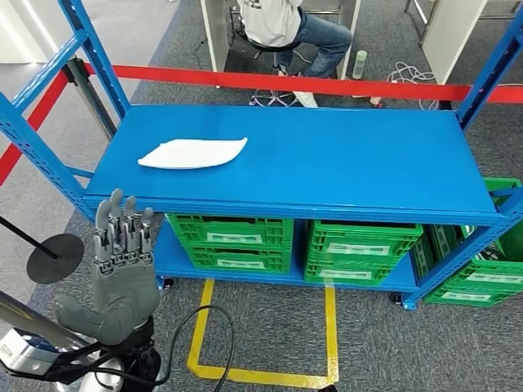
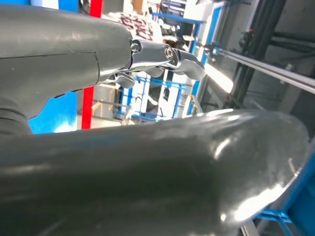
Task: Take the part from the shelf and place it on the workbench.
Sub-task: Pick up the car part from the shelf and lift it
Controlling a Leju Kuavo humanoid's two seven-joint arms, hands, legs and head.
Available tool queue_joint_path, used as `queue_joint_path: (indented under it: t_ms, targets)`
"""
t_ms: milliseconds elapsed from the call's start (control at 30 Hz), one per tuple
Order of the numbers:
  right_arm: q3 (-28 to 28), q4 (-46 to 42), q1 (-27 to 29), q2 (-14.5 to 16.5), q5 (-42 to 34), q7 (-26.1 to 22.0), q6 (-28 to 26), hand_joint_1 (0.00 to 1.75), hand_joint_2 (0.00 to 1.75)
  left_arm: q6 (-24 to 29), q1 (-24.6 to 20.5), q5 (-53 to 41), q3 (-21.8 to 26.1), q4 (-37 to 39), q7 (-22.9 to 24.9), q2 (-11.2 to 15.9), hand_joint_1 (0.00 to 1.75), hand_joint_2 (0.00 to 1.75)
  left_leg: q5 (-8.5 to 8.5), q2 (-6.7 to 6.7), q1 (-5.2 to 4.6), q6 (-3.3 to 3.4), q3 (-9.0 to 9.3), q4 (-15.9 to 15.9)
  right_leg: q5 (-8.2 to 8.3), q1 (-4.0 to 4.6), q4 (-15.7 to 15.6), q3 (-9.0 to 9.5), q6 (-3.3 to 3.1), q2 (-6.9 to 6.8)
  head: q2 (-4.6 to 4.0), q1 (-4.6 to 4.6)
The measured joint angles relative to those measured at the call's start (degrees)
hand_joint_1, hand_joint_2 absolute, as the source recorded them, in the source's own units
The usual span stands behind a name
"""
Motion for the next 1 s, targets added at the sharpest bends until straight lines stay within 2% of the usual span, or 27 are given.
queue_joint_path:
  t_ms: [33,67,100,133,167,233,333,367,400,467,500,533,567,600,633,667,700,800,833,900,967,1000]
  targets:
    - [0.0,0.0,0.0,0.0,0.0,-0.1,0.0,0.00,0.00,0.1,0.0,0.0,0.0,0.0,0.0,0.0,0.00,0.00,1.24,0.00,-0.02,0.16,-0.27,-0.3,-0.23,0.08,0.0,0.25,0.00,0.06,0.00,0.00]
    - [0.0,0.0,0.1,0.0,0.0,-0.3,0.0,0.00,0.00,0.2,0.0,-0.1,0.1,0.0,0.1,0.0,0.00,0.00,3.49,-0.01,-0.09,0.48,0.46,-2.7,-0.52,0.19,0.0,0.63,0.03,0.14,0.00,0.00]
    - [0.0,0.0,0.1,0.0,0.1,-0.6,0.1,0.00,0.00,0.3,0.0,-0.1,0.1,0.0,0.1,0.0,0.00,0.00,6.17,-0.02,-0.25,1.00,1.82,-6.4,-0.84,0.25,0.0,0.91,0.06,0.20,0.00,0.00]
    - [0.0,0.0,0.1,0.0,0.2,-0.9,0.2,0.00,0.00,0.4,0.1,-0.1,0.1,0.0,0.1,0.0,0.00,0.00,8.07,-0.02,-0.47,1.60,3.24,-9.9,-1.21,0.39,0.0,1.26,0.19,0.23,0.00,0.05]
    - [0.0,0.0,0.2,0.0,0.3,-1.3,0.3,0.00,0.00,0.5,0.1,-0.1,0.1,0.0,0.1,0.0,0.00,0.00,9.28,-0.02,-0.68,2.12,4.30,-12.6,-1.50,0.47,0.0,1.44,0.38,0.27,0.00,0.06]
    - [0.0,0.1,0.1,0.1,0.4,-1.7,0.6,0.00,0.00,0.6,0.1,-0.2,0.1,0.0,0.1,-0.1,0.00,0.00,9.44,-0.05,-1.01,2.76,4.98,-14.3,-1.84,0.49,-0.2,1.63,0.98,0.23,0.00,0.13]
    - [0.0,0.1,0.0,0.1,0.4,-1.9,0.8,0.00,0.00,0.5,0.1,-0.3,0.1,0.0,0.1,-0.1,0.00,0.00,9.54,-0.08,-0.69,3.24,5.57,-15.5,-2.78,0.45,0.3,1.45,1.94,0.10,0.00,0.20]
    - [0.0,0.1,-0.1,0.1,0.4,-1.9,0.8,0.00,0.00,0.5,0.1,-0.3,0.1,0.0,0.1,-0.1,0.00,0.00,9.57,-0.03,-0.49,3.40,5.87,-15.9,-3.85,0.46,2.1,0.56,2.20,0.09,0.00,0.31]
    - [0.0,0.1,-0.1,0.1,0.4,-1.9,0.8,0.00,0.00,0.5,0.0,-0.3,0.1,0.0,0.1,-0.1,0.00,0.00,9.55,0.02,-0.37,3.53,6.08,-16.2,-5.28,0.37,5.1,-1.10,2.41,0.10,0.00,0.40]
    - [0.0,0.1,0.0,0.0,0.4,-1.9,0.8,0.00,0.00,0.5,0.1,-0.3,0.1,0.0,0.1,-0.1,0.00,0.00,9.36,0.04,-0.34,3.75,6.14,-16.2,-7.88,0.17,12.6,-5.55,2.86,0.09,0.00,0.51]
    - [0.0,0.1,0.1,0.0,0.3,-1.9,0.9,0.00,0.00,0.6,0.1,-0.3,0.1,0.0,0.1,-0.1,0.00,0.00,9.26,0.02,-0.33,3.77,6.21,-16.2,-8.04,0.06,15.0,-7.23,3.07,0.08,0.00,0.50]
    - [-0.1,0.1,0.1,0.0,0.2,-1.9,1.0,0.00,0.00,0.6,0.1,-0.3,0.1,0.0,0.1,-0.1,0.00,0.00,9.14,-0.02,-0.28,3.71,6.33,-16.1,-7.07,-0.06,15.3,-7.98,3.25,0.07,0.00,0.53]
    - [-0.1,0.1,0.2,-0.1,0.0,-1.8,1.2,0.00,0.00,0.6,0.2,-0.3,0.1,0.0,0.1,-0.1,0.00,0.00,8.97,-0.08,-0.22,3.56,6.52,-16.1,-4.97,-0.21,13.2,-7.52,3.40,0.05,0.00,0.54]
    - [-0.1,0.1,0.2,-0.1,-0.3,-1.6,1.4,0.00,0.00,0.6,0.2,-0.3,0.1,0.0,0.1,-0.1,0.00,0.00,8.74,-0.13,-0.14,3.32,6.73,-16.0,-2.37,-0.39,9.6,-6.23,3.55,0.02,0.00,0.54]
    - [-0.1,0.1,0.1,-0.1,-0.6,-1.4,1.6,0.00,0.00,0.6,0.2,-0.3,0.0,0.0,0.1,-0.1,0.00,0.00,8.45,-0.17,-0.19,2.99,6.86,-15.7,-0.50,-0.48,5.9,-4.73,3.64,0.00,0.00,0.56]
    - [-0.1,0.1,0.1,-0.1,-0.8,-1.2,1.8,0.00,0.00,0.6,0.2,-0.3,0.0,0.0,0.1,-0.2,0.00,0.00,8.19,-0.21,-0.27,2.64,6.85,-15.4,0.68,-0.54,3.0,-3.41,3.48,0.04,0.00,0.56]
    - [-0.2,0.1,0.1,-0.1,-1.1,-0.9,2.0,0.00,0.00,0.6,0.2,-0.3,0.0,0.0,0.1,-0.2,0.00,0.00,8.03,-0.22,-0.37,2.32,6.77,-15.1,1.03,-0.53,1.5,-2.68,3.23,0.10,0.00,0.53]
    - [-0.4,0.1,0.2,-0.1,-1.7,0.1,2.4,0.00,0.00,0.6,0.1,-0.3,0.0,0.0,0.1,-0.4,0.00,0.00,7.91,-0.19,-0.35,1.62,6.63,-14.8,0.96,-0.40,1.0,-2.37,2.10,0.31,0.00,0.39]
    - [-0.5,0.1,0.2,-0.1,-1.9,0.4,2.7,0.00,0.00,0.6,0.0,-0.3,0.0,0.0,0.1,-0.4,0.00,0.00,7.41,-0.16,-0.28,1.36,6.46,-14.3,1.03,-0.44,1.0,-2.30,1.75,0.31,0.00,0.30]
    - [-0.6,0.1,0.2,-0.2,-2.1,0.7,3.0,0.00,0.87,0.6,-0.1,-0.3,-0.1,0.0,0.1,-0.5,0.00,0.00,4.74,-0.12,-0.12,0.78,4.81,-10.2,1.10,-0.60,0.9,-2.17,1.10,0.20,0.00,0.12]
    - [-0.8,0.1,0.2,-0.2,-2.1,0.8,3.1,0.00,1.75,0.6,-0.1,-0.3,-0.1,0.0,0.1,-0.5,0.00,0.00,1.35,-0.10,-0.01,0.38,1.65,-2.9,1.01,-0.55,0.9,-2.15,0.78,0.11,0.00,0.03]
    - [-0.9,0.1,0.2,-0.2,-2.2,0.9,3.3,0.00,1.75,0.6,-0.1,-0.3,-0.1,0.0,0.1,-0.5,0.00,0.00,0.58,-0.10,0.02,0.32,0.47,-0.3,0.99,-0.52,0.9,-2.13,0.74,0.09,0.00,0.04]
